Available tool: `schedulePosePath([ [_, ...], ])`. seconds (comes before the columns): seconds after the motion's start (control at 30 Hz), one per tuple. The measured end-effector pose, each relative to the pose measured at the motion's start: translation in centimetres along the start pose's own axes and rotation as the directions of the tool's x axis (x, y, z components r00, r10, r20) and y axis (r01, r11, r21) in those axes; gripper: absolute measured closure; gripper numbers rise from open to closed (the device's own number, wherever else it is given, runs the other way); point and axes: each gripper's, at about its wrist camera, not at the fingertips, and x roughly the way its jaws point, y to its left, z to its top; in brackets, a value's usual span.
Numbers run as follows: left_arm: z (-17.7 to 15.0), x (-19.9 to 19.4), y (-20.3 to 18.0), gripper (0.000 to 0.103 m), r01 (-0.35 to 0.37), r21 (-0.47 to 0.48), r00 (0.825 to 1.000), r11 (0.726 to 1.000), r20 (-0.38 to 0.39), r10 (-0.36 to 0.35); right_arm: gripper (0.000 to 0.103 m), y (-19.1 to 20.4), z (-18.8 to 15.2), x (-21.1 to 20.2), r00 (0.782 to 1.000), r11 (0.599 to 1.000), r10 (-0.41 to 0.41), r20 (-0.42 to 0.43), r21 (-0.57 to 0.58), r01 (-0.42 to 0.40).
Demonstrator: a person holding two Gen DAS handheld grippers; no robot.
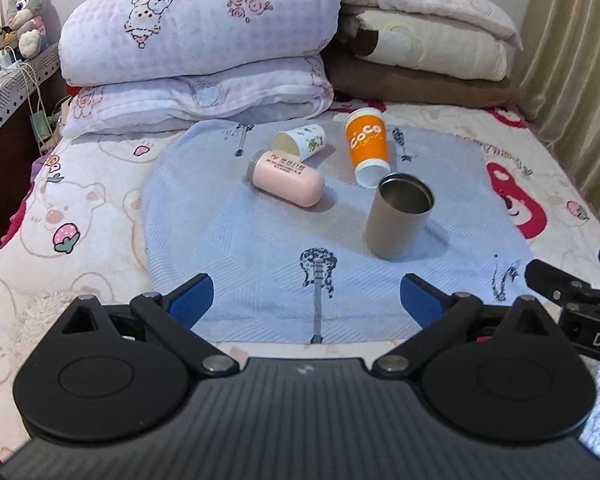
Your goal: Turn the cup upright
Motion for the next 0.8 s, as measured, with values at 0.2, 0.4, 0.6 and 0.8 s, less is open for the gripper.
schedulePosePath([
  [0.2,-0.05,0.16,0.04,0.002,-0.018,-0.004,1.0,1.0,-0.009,0.018,0.002,0.09,-0.04,0.02,1.0,1.0,-0.015,-0.02,-0.003,0.015],
  [0.4,-0.09,0.36,-0.24,0.002,-0.035,0.01,0.999,0.999,-0.021,0.035,0.001,0.24,0.04,-0.25,0.999,0.999,-0.031,-0.022,-0.014,0.031],
  [0.6,-0.13,0.56,-0.36,0.002,-0.043,0.013,0.998,0.999,-0.036,0.044,0.002,0.36,-0.04,-0.37,0.999,0.999,-0.045,-0.025,-0.023,0.044],
  [0.8,-0.09,0.68,-0.11,0.002,-0.045,0.004,0.998,0.999,-0.039,0.045,0.002,0.24,-0.1,-0.37,0.999,0.999,-0.046,-0.026,-0.023,0.046],
])
